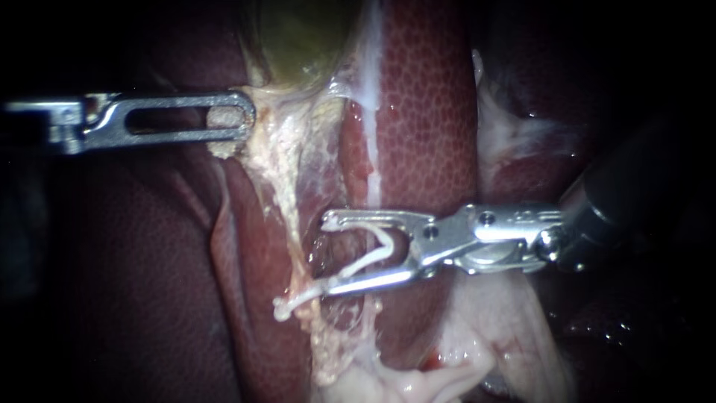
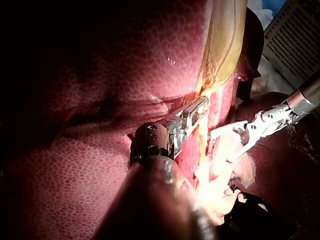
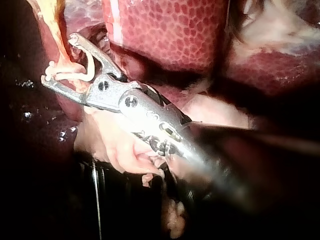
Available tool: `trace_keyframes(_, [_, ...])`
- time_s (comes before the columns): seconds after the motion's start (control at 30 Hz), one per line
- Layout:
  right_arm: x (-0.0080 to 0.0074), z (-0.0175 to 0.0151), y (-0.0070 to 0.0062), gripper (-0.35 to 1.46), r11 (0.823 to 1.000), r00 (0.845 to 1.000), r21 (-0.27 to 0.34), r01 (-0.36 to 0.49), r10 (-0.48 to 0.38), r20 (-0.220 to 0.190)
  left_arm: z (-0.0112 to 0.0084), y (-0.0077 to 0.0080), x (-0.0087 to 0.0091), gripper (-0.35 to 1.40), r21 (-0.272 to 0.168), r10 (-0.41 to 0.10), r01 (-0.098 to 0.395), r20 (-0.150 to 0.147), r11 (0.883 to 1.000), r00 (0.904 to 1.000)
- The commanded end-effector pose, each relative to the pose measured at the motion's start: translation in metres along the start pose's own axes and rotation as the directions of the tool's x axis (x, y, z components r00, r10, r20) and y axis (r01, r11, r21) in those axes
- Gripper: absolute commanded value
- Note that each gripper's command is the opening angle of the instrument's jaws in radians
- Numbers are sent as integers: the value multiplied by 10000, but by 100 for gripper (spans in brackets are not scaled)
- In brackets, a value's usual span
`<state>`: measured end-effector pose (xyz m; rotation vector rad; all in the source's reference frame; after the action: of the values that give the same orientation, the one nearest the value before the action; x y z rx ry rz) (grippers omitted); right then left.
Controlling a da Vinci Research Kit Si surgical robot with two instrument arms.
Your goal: Clipping second clip left tube
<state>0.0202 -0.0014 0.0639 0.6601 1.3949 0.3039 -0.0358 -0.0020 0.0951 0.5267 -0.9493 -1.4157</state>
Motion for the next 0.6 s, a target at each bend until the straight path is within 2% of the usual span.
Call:
trace_keyframes(0.03, [-2, 3, 1, 60, 10000, 10000, 13, -31, 31, 31, 0, 0, 0, -35, -6, -4, 4, 3, 10000, 10000])
trace_keyframes(0.47, [-17, 27, 6, 60, 9997, 9997, 162, -181, 179, 144, 0, -2, 1, -35, -16, -8, 8, 10, 10000, 10000])
trace_keyframes(0.6, [-20, 31, 4, 60, 9986, 9993, 399, -360, 354, 155, 0, -2, 1, -35, -17, -9, 9, 11, 10000, 10000])
